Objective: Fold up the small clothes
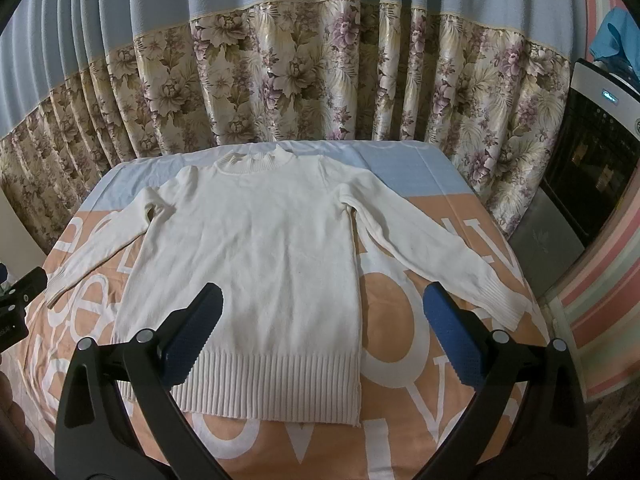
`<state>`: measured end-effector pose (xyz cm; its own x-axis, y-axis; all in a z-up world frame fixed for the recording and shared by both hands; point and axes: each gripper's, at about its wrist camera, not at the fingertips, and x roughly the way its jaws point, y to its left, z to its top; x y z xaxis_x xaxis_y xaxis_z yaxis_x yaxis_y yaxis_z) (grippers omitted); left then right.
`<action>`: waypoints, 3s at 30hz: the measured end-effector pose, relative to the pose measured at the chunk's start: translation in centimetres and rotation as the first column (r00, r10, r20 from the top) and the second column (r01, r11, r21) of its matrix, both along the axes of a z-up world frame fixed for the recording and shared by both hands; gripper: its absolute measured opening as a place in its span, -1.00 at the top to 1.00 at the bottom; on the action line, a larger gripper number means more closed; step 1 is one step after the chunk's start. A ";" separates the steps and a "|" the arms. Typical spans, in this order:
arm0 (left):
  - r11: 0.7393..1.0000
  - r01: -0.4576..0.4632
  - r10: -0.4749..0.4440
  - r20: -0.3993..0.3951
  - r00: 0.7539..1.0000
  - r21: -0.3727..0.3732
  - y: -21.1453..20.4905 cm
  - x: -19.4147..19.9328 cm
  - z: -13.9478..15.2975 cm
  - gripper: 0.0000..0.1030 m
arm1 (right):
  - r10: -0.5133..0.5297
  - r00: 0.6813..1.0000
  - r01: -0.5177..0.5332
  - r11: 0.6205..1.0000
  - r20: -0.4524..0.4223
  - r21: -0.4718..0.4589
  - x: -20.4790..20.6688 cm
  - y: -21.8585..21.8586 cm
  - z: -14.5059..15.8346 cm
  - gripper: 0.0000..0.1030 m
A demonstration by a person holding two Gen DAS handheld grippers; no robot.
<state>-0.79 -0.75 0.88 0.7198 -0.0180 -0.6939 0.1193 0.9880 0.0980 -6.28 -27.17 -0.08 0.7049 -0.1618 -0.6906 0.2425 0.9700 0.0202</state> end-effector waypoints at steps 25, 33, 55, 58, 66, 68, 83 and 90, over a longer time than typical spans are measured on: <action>1.000 -0.002 0.002 0.001 1.000 0.000 -0.2 0.0 0.0 -0.96 | 0.000 1.000 0.000 1.000 0.001 0.001 0.1 0.1 0.1 -0.94; 1.000 -0.002 0.002 0.001 1.000 0.000 -0.2 0.0 -0.1 -0.96 | 0.002 1.000 -0.002 1.000 -0.001 -0.001 0.1 0.2 0.0 -0.94; 0.989 -0.148 0.148 -0.028 0.989 -0.001 5.6 3.5 -3.2 -0.96 | 0.352 0.936 -0.351 0.925 0.015 0.149 7.9 4.6 1.3 -0.92; 0.974 -0.225 0.223 -0.046 0.974 -0.039 7.9 4.8 -3.5 -0.96 | 0.428 0.903 -0.428 0.889 0.038 0.163 10.3 5.9 2.5 -0.91; 0.934 -0.352 0.348 -0.054 0.936 -0.069 11.8 8.4 -4.4 -0.96 | 0.533 0.846 -0.532 0.842 0.013 0.088 16.4 9.2 3.8 -0.87; 0.920 -0.380 0.373 -0.083 0.924 -0.092 12.8 9.4 -4.9 -0.96 | 0.549 0.835 -0.548 0.831 0.019 0.096 18.1 9.7 3.4 -0.87; 0.765 -0.596 0.521 -0.310 0.795 -0.244 18.4 15.1 -12.8 -0.96 | 0.593 0.803 -0.575 0.797 -0.061 0.188 27.4 11.8 -5.0 -0.84; 0.745 -0.627 0.529 -0.373 0.762 -0.226 19.3 15.9 -14.8 -0.96 | 0.592 0.802 -0.576 0.803 -0.086 0.156 31.1 11.7 -7.5 -0.69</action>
<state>15.10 18.57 -13.87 0.4505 0.0851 -0.8887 -0.5135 0.8390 -0.1800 24.86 -15.45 -7.60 0.5471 0.3393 -0.7652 -0.3607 0.9205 0.1503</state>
